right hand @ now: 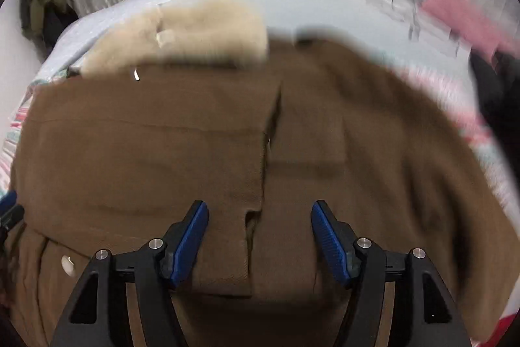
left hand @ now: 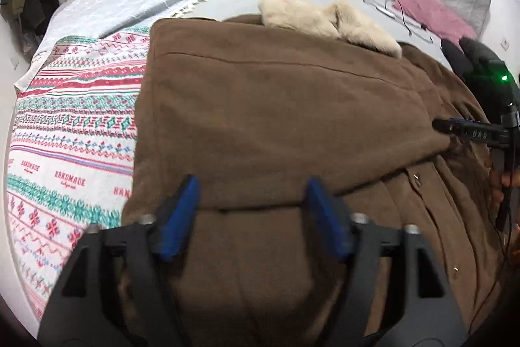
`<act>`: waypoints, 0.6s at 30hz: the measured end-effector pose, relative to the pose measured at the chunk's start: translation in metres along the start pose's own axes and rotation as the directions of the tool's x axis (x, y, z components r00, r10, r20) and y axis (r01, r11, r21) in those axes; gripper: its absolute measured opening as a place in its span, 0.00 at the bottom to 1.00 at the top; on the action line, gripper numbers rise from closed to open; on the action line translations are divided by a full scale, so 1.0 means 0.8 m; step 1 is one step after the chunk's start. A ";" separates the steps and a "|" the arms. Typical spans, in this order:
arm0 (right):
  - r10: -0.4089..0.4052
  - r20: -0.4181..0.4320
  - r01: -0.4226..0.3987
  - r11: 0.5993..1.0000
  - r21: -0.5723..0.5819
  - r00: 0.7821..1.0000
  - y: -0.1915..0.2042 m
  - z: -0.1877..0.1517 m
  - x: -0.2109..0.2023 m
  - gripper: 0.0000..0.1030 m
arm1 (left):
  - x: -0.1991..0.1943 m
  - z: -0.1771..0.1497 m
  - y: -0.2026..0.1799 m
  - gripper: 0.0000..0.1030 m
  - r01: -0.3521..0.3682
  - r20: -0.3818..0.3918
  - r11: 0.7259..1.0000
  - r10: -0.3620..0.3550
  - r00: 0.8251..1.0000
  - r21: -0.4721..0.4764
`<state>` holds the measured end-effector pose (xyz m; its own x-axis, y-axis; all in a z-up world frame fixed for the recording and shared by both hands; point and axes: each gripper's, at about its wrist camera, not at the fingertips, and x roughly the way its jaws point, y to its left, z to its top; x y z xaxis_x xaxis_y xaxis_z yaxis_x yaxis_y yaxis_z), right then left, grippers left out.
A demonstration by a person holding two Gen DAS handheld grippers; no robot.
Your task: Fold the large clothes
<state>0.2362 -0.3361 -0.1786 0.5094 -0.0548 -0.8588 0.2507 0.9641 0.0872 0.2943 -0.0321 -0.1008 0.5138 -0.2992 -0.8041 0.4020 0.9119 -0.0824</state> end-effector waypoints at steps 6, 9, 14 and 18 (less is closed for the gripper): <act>-0.031 0.097 0.012 0.982 0.189 0.995 -0.064 -0.017 -0.080 0.68 | -0.031 0.000 -0.014 0.83 -0.004 -0.007 0.999 0.004 1.000 -0.035; -0.176 0.134 0.137 0.956 0.258 0.975 -0.107 -0.032 -0.118 0.78 | -0.044 -0.002 -0.016 0.83 0.043 -0.001 0.996 -0.043 0.999 -0.081; -0.320 0.078 0.275 0.896 0.348 0.944 -0.193 -0.034 -0.134 0.80 | -0.062 -0.006 -0.033 0.83 0.086 0.026 0.994 -0.085 0.996 -0.070; -0.421 0.012 0.377 0.825 0.421 0.907 -0.255 -0.045 -0.128 0.80 | -0.066 -0.008 -0.046 0.83 0.086 0.044 0.995 -0.083 0.996 -0.050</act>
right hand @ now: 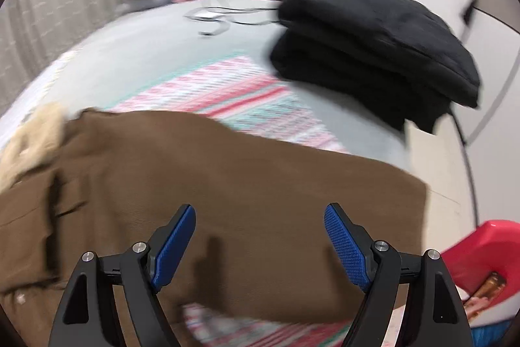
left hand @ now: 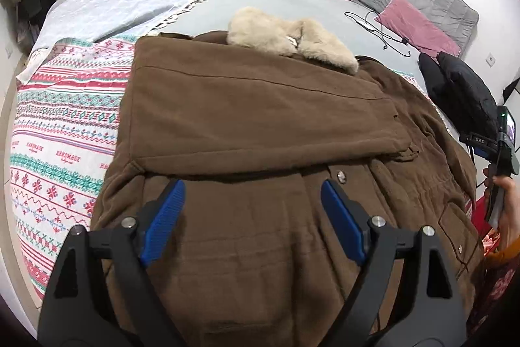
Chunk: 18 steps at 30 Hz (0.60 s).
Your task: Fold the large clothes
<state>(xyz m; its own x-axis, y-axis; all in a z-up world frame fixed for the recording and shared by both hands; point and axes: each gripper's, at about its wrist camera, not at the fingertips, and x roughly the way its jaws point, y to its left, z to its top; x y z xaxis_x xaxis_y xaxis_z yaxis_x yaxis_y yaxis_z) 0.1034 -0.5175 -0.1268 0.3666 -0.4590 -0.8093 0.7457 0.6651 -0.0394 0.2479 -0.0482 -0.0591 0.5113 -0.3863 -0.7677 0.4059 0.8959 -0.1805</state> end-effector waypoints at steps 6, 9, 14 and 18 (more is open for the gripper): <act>-0.082 -0.046 0.087 0.990 0.112 0.996 -0.081 0.012 0.028 0.80 | 0.011 -0.003 -0.018 0.83 0.036 0.002 0.999 -0.036 0.999 0.003; -0.095 -0.079 0.108 0.980 0.168 0.992 -0.126 0.012 0.041 0.80 | 0.018 -0.007 -0.025 0.83 0.027 -0.006 0.999 -0.027 1.000 0.025; -0.061 -0.112 0.090 0.957 0.275 0.992 -0.191 0.012 0.065 0.80 | 0.026 -0.012 -0.028 0.83 0.023 -0.026 0.999 -0.022 0.999 0.033; 0.030 -0.138 0.024 0.927 0.375 0.990 -0.228 0.003 0.093 0.80 | 0.028 -0.014 -0.028 0.83 0.020 -0.029 0.999 -0.019 0.999 0.038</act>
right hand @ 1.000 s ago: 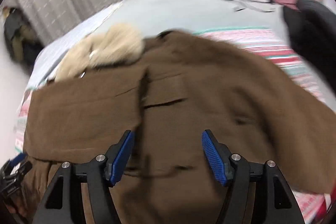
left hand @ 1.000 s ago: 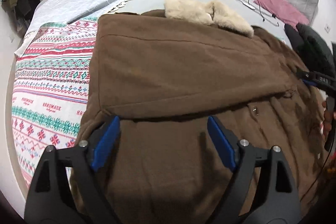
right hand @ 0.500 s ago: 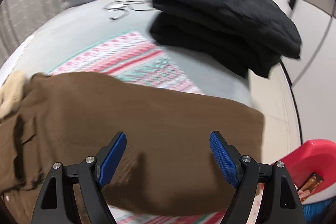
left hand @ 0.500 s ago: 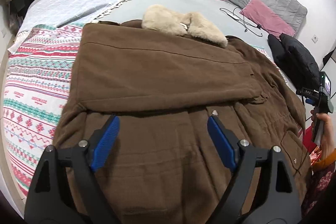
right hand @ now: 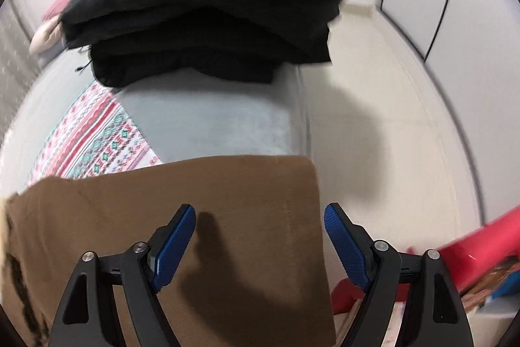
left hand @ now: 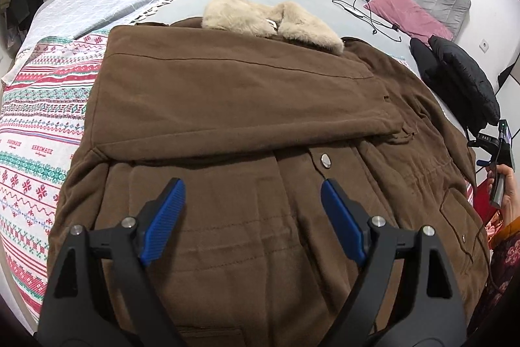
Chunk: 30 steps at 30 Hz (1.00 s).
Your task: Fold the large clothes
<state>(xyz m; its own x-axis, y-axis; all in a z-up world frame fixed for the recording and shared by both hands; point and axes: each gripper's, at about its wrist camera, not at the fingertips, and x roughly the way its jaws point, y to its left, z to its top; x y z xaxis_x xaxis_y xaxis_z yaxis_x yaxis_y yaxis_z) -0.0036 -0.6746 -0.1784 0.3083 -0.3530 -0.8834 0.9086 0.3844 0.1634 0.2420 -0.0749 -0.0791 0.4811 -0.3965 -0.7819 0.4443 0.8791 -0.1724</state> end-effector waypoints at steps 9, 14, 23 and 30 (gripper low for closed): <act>0.122 -0.005 -0.121 0.988 0.099 0.993 -0.018 -0.013 0.024 0.60 | 0.007 -0.004 0.001 0.83 -0.007 -0.011 1.000 0.007 1.000 -0.005; 0.103 0.069 -0.110 0.989 0.103 0.992 -0.017 -0.014 -0.006 0.10 | 0.005 -0.002 0.009 0.83 -0.004 -0.005 1.000 0.004 1.000 -0.023; 0.269 0.241 -0.266 0.963 -0.048 0.932 0.061 -0.022 -0.130 0.08 | -0.010 0.007 0.017 0.83 0.010 0.029 0.999 -0.009 1.000 -0.035; 0.559 0.125 -0.467 0.778 -0.420 0.819 0.232 -0.097 -0.215 0.08 | -0.023 0.013 0.006 0.83 0.030 0.054 0.999 -0.029 0.998 -0.023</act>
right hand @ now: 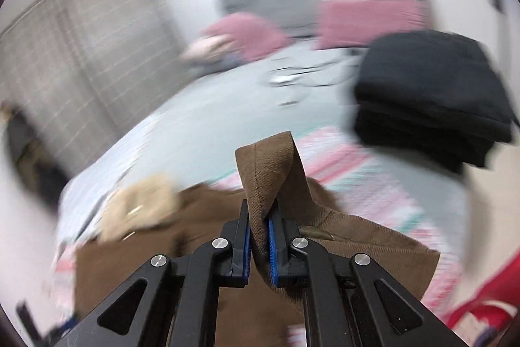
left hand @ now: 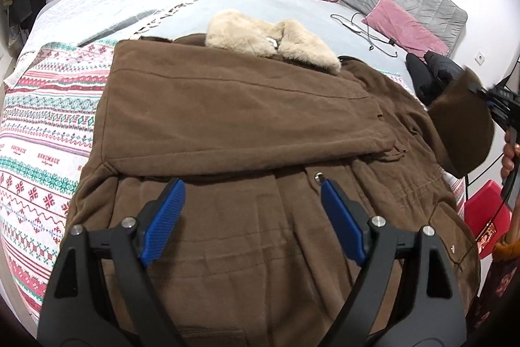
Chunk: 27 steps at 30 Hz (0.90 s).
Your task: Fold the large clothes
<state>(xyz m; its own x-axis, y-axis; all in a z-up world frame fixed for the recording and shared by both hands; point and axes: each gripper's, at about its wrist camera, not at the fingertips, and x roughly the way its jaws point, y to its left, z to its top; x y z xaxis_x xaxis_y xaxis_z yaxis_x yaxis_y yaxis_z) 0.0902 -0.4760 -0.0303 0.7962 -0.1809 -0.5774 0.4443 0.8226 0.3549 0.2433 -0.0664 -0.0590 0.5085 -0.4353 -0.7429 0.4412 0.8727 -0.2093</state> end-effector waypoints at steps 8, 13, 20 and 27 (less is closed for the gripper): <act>0.249 -0.297 -0.296 0.947 -0.124 0.922 0.138 -0.080 0.100 0.24 | -0.006 0.022 -0.043 0.83 0.049 -0.018 0.996 -0.048 0.999 0.071; 0.365 -0.394 -0.414 0.909 -0.045 0.844 0.121 -0.087 0.094 0.40 | 0.005 0.033 -0.084 0.83 0.137 -0.061 0.986 -0.131 0.989 0.099; 0.294 -0.239 -0.311 0.950 -0.038 0.926 0.042 -0.052 0.047 0.58 | 0.075 0.030 -0.159 0.83 0.309 -0.219 0.949 -0.290 0.932 0.059; 0.250 -0.298 -0.274 0.961 -0.040 0.921 0.028 -0.068 0.053 0.58 | 0.148 0.009 -0.187 0.69 0.365 -0.334 0.923 -0.384 0.861 -0.121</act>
<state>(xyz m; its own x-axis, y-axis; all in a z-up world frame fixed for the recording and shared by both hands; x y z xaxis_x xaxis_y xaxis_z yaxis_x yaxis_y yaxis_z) 0.1112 -0.4357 -0.0867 0.7225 0.1998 -0.6619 0.1919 0.8618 0.4696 0.2429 -0.2498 -0.1111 0.0214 -0.6362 -0.7712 0.5036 0.6732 -0.5414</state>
